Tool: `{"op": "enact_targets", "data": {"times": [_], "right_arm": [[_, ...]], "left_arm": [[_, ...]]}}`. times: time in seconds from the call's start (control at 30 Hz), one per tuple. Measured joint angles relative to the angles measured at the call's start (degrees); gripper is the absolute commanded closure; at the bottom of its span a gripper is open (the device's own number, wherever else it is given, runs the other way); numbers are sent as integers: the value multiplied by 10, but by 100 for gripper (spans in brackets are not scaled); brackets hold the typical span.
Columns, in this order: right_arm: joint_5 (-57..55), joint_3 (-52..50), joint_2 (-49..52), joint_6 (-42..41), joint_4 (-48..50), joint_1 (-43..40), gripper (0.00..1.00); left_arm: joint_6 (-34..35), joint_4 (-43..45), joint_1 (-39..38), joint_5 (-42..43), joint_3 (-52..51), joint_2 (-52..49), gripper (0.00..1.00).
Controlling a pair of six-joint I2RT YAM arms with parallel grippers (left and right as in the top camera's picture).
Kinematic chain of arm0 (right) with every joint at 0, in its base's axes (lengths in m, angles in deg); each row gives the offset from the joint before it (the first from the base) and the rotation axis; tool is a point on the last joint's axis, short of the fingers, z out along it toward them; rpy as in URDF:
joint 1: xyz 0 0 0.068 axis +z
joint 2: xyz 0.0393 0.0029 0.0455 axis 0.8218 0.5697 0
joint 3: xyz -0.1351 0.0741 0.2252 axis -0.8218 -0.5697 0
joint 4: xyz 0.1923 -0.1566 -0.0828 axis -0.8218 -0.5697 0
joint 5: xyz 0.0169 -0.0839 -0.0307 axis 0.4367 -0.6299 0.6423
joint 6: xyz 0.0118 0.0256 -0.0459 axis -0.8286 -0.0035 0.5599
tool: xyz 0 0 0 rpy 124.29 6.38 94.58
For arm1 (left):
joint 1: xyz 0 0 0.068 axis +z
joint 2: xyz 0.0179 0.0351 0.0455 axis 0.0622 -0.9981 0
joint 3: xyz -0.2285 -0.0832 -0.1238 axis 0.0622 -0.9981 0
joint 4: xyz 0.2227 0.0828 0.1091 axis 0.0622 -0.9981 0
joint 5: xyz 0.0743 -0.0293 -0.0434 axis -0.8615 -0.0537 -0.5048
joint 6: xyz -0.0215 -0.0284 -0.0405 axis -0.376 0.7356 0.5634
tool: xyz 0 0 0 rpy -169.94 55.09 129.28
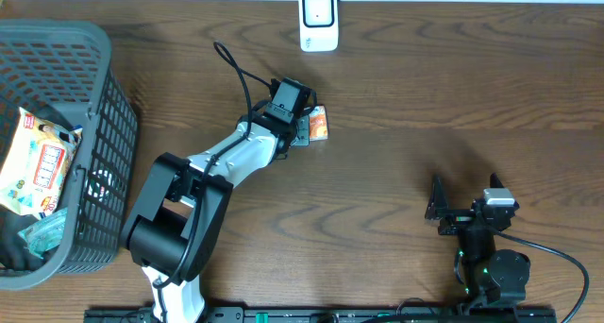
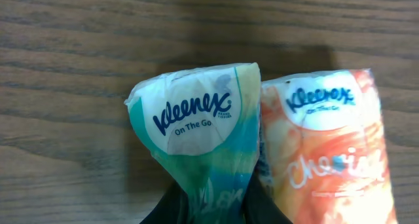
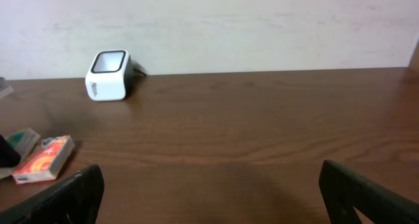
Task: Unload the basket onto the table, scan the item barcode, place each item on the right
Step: 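Carry the teal tissue pack out and set it beside the orange pack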
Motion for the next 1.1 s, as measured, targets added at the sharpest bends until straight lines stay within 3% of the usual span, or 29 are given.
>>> {"op": "enact_targets", "data": {"times": [0.47,0.57,0.73,0.8,0.9,0.97,1.1], "right_arm": [[0,0,0,0,0,0,1],[0,0,0,0,0,0,1],[0,0,0,0,0,0,1],[0,0,0,0,0,0,1],[0,0,0,0,0,0,1],[0,0,0,0,0,0,1],[0,0,0,0,0,0,1]], "left_arm": [[-37,23,-59,29,0,-3,91],[-40,22,-56,2,0,1,77],[-44,21,-52,-26,0,35,74],[-49,21,-52,-30,0,49,62],[-49,19,-52,-33,0,54,53],[-54,15,-52,-34,0,54,31],[-51,12,-52,-36,0,54,20]]}}
